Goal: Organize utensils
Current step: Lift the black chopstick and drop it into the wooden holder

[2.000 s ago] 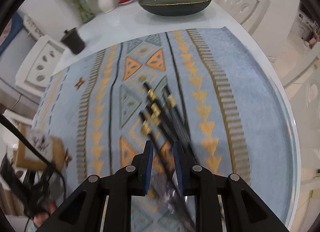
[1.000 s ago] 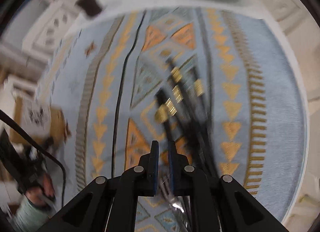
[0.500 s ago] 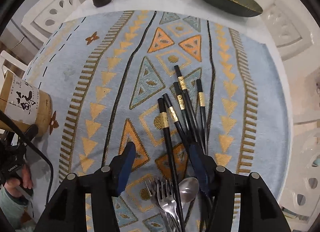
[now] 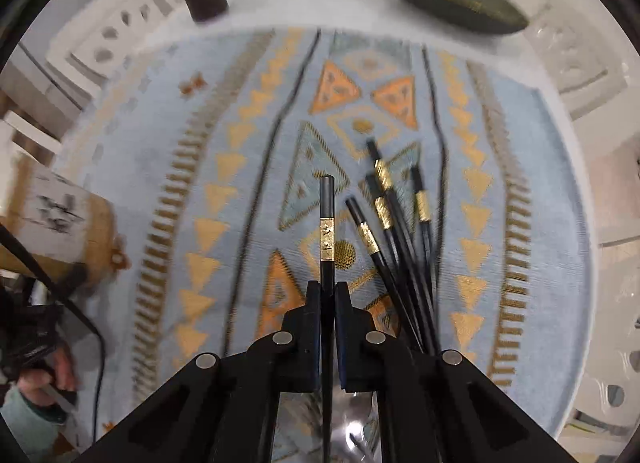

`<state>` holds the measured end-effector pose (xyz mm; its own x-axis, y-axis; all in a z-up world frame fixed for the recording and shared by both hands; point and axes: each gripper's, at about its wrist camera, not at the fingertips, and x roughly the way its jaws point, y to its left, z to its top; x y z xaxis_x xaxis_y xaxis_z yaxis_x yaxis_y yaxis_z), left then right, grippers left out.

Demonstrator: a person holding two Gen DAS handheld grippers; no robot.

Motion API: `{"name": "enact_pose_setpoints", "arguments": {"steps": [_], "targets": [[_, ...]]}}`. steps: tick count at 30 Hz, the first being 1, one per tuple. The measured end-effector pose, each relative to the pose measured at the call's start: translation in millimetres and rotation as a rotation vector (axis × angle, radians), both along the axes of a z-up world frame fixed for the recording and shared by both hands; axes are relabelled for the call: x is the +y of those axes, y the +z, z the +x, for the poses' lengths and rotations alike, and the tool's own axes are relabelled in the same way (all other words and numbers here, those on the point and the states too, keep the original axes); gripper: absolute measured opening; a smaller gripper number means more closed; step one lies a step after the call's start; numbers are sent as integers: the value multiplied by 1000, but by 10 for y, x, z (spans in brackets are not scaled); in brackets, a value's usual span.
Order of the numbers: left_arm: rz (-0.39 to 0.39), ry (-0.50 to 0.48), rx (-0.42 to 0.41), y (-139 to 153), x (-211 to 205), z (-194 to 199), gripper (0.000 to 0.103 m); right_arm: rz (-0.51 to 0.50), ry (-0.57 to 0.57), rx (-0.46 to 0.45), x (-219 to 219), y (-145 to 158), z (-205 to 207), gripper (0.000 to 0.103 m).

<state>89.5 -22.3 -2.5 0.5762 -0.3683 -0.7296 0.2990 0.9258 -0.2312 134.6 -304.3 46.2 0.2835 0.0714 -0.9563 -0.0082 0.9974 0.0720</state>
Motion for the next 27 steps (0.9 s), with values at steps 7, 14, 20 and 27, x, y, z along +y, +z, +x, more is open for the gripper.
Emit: {"name": "enact_pose_setpoints", "arguments": {"steps": [7,14,20,27], "targets": [[0,0,1,1,4,2,100,182,-24,-298,37,919,-466,6],[-1,0,1,6,1,10,100,278,-21,-561,347,1714,-624,6],[-1,0,2,9,0,12,100,357,-22,-770,797,2239,-463,6],[-4,-1,7,-23,-4,0,100,400,-42,-839,1350,2163,-72,6]]}}
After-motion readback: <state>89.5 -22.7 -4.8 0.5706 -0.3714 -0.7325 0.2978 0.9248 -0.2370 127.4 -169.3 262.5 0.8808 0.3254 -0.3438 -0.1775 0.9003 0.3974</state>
